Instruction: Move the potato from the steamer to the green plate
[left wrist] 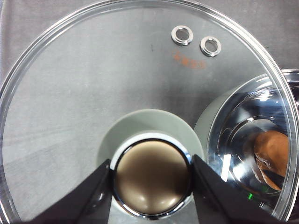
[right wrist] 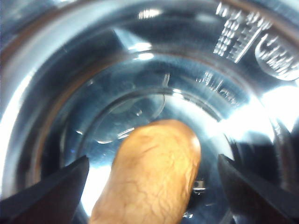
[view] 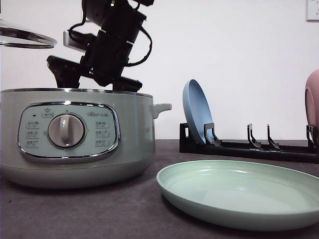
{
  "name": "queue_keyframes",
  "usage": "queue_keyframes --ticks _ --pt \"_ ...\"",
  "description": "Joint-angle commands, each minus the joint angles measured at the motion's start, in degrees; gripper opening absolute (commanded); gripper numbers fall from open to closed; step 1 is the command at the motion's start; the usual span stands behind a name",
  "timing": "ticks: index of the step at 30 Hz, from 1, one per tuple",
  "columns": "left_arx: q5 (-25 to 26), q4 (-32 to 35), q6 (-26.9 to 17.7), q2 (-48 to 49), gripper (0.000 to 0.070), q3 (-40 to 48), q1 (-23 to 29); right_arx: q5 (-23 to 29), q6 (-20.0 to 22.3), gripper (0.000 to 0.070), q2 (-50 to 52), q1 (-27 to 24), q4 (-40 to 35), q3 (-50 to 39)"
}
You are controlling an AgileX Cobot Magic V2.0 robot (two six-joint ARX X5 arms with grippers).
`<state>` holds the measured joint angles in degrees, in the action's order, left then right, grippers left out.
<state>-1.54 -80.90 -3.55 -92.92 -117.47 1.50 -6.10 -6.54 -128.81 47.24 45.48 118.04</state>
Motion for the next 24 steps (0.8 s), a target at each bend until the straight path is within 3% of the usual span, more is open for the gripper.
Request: queue_keyframes --ticks 1,7,9,12,15,24 --pt "0.0 0.8 -0.1 0.7 0.0 -2.4 0.0 0.0 -1.3 0.0554 -2.3 0.8 -0.3 1.6" --pt "0.0 0.8 -0.1 0.7 0.0 -2.4 0.0 -0.2 -2.0 0.0524 -3.5 1.0 -0.1 1.6" --pt "0.0 0.8 -0.1 0.7 0.0 -2.4 0.0 0.0 -2.0 0.0444 -3.5 1.1 0.0 1.6" --pt "0.0 0.8 -0.1 0.7 0.0 -2.4 0.0 0.0 -2.0 0.0257 -3.5 1.1 0.0 1.6" --pt "0.0 0.8 -0.1 0.7 0.0 -2.4 0.0 -0.1 -2.0 0.0154 -3.2 1.0 0.3 1.6" --pt "0.0 0.8 -0.1 0.7 0.0 -2.4 0.0 0.0 -0.1 0.0088 3.0 0.4 0.8 1.7"
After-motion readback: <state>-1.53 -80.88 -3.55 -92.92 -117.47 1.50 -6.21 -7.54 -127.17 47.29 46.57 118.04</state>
